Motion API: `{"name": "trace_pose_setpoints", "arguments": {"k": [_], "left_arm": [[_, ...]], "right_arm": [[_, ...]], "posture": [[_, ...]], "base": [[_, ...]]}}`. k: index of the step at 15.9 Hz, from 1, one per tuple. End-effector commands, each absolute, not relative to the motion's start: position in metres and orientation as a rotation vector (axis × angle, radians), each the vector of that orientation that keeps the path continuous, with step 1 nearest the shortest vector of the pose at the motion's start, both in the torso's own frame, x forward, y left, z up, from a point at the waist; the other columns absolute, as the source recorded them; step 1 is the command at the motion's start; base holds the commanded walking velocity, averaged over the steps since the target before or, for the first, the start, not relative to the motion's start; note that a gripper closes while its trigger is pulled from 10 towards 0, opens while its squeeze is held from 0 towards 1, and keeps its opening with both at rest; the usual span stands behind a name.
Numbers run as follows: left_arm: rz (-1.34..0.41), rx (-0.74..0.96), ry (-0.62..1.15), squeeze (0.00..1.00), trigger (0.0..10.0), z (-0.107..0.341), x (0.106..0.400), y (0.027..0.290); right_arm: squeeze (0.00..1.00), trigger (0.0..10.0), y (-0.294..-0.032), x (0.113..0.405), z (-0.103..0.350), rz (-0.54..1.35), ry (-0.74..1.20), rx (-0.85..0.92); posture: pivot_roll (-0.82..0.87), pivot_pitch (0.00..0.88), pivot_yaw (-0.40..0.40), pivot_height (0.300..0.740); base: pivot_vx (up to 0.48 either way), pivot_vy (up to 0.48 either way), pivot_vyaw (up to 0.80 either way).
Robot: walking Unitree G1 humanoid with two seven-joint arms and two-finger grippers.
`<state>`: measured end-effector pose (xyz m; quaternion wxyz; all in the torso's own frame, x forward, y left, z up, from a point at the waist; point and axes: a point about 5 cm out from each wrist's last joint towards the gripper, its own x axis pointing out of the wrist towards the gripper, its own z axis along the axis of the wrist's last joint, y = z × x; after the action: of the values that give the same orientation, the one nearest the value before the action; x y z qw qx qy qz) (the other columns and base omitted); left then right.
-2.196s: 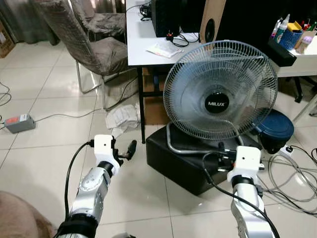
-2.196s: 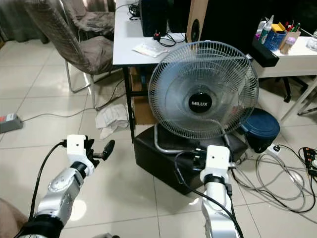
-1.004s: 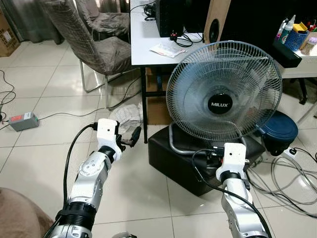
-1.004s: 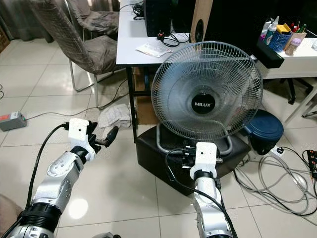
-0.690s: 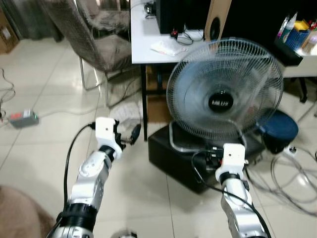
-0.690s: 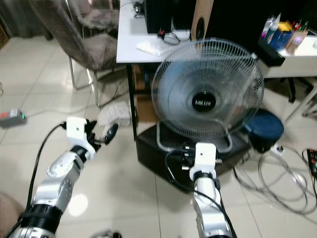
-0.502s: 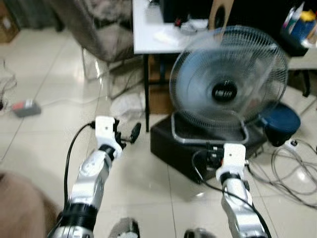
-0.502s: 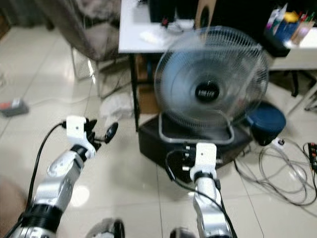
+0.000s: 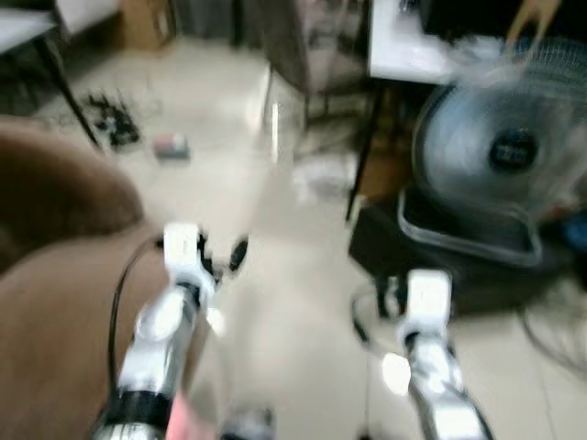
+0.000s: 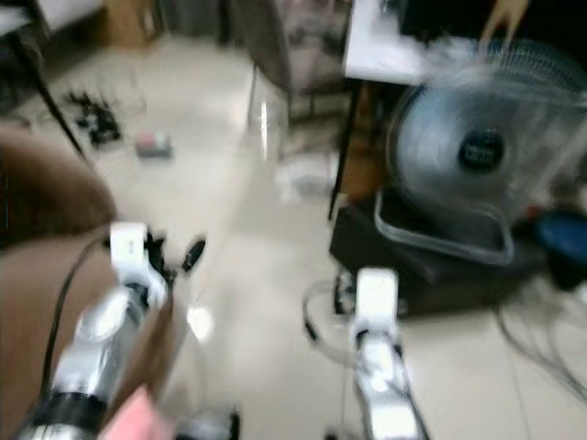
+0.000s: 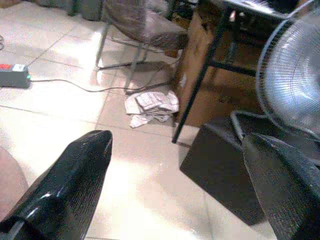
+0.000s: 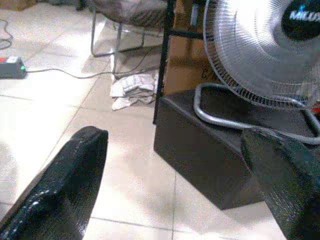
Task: Move the pillow to the sofa from floor
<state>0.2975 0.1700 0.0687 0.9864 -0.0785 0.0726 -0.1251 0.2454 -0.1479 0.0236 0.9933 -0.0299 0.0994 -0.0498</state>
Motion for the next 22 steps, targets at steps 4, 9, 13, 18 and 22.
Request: {"name": "trace_pose_setpoints", "arguments": {"k": [4,9,13,18,22], "left_arm": [[-0.283,-0.151,0.125,0.0,10.0,0.075,0.3,0.163],[-0.297,-0.134,0.128,0.0,10.0,0.075,0.298,0.16],[-0.304,-0.139,0.128,0.0,10.0,0.074,0.296,0.159],[-0.314,-0.144,0.11,0.0,10.0,0.079,0.296,0.158],[-0.295,-0.162,0.112,0.0,10.0,0.078,0.296,0.159]], "right_arm": [[0.0,10.0,-0.155,0.246,0.024,-0.112,0.198,-0.074],[0.0,10.0,-0.154,0.246,0.022,-0.109,0.204,-0.077],[0.0,10.0,-0.154,0.246,0.021,-0.108,0.21,-0.078],[0.0,10.0,-0.152,0.245,0.018,-0.105,0.222,-0.074],[0.0,10.0,-0.153,0.244,0.015,-0.103,0.231,-0.077]], "posture": [[0.02,0.047,0.013,0.74],[0.02,0.049,0.014,0.74],[0.02,0.05,0.017,0.74],[0.03,0.061,0.019,0.74],[0.03,0.065,0.017,0.74]], "base": [[0.0,0.0,0.0],[0.0,0.0,0.0],[0.0,0.0,0.0],[-0.173,0.0,0.0],[-0.459,0.0,0.0]]}}
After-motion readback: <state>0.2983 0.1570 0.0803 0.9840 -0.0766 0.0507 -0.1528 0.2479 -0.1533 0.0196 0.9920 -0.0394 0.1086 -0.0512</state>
